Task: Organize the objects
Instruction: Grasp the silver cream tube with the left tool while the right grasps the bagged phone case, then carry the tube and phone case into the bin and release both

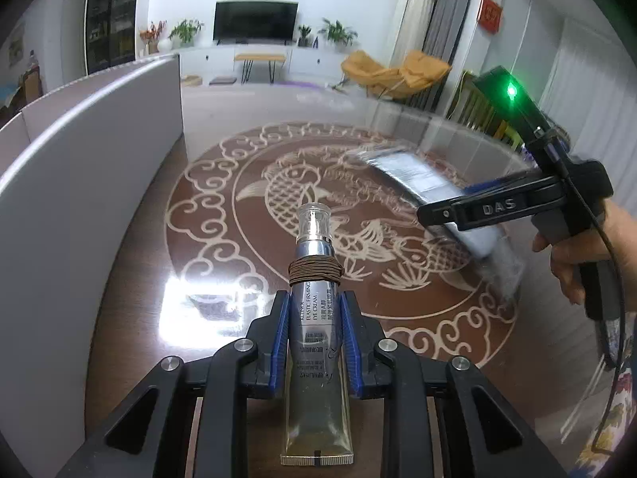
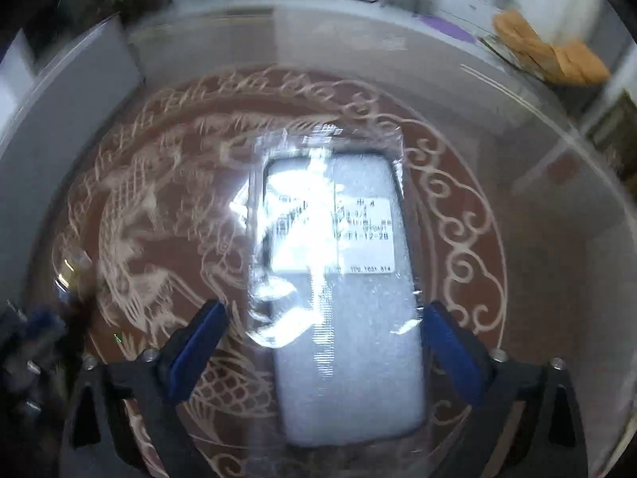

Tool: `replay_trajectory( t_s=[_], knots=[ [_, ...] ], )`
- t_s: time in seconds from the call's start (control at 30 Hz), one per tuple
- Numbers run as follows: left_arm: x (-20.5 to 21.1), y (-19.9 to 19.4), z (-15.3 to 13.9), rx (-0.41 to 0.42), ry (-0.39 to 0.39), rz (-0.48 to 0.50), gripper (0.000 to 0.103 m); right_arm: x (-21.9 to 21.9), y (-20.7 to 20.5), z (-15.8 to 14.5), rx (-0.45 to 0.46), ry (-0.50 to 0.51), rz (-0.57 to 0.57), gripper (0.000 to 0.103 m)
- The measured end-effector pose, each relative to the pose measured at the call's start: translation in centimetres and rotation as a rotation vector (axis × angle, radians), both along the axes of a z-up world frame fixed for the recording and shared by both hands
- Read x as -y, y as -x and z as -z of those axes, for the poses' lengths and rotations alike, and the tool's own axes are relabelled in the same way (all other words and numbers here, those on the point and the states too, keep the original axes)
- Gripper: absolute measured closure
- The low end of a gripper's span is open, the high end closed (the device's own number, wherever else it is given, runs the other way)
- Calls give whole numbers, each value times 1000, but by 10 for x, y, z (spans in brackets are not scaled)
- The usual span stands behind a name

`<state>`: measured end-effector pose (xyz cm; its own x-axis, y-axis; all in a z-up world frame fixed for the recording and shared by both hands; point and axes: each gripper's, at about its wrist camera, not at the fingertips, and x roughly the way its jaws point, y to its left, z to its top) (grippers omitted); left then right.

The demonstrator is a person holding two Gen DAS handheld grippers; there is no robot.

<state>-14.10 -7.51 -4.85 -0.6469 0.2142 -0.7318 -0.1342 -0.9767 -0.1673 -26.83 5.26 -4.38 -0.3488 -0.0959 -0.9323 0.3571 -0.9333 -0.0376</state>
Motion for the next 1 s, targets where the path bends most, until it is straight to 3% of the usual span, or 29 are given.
replay_trajectory(
  t_s=[0.1, 0.23, 0.37, 0.5, 0.63, 0.73, 0.87, 0.97, 1.0],
  knots=[
    [4, -17, -8, -40, -17, 11, 78, -7, -14, -5, 16, 69, 49, 27],
    [8, -40, -28, -100, -47, 18, 78, -18, -55, -19, -28, 158, 59, 27],
    [17, -66, -63, -163, -108, 4, 78, -24, -87, -44, -51, 264, 74, 27],
    [52, -92, -109, -222, -211, -45, 78, 2, -103, -80, -87, 353, 48, 27],
    [109, -114, -148, -259, -226, -134, 78, 65, -112, -128, -125, 454, -63, 27],
    [157, -123, -156, -243, -135, -229, 78, 134, -120, -156, -105, 539, -170, 27],
    [217, -121, -126, -89, -32, -365, 78, 238, -128, -164, -51, 567, -304, 27],
    [248, -120, -98, 37, 1, -468, 76, 296, -131, -146, -32, 513, -353, 26],
    [251, -120, -95, 50, 7, -484, 69, 314, -132, -135, -15, 482, -372, 24]
  ],
)
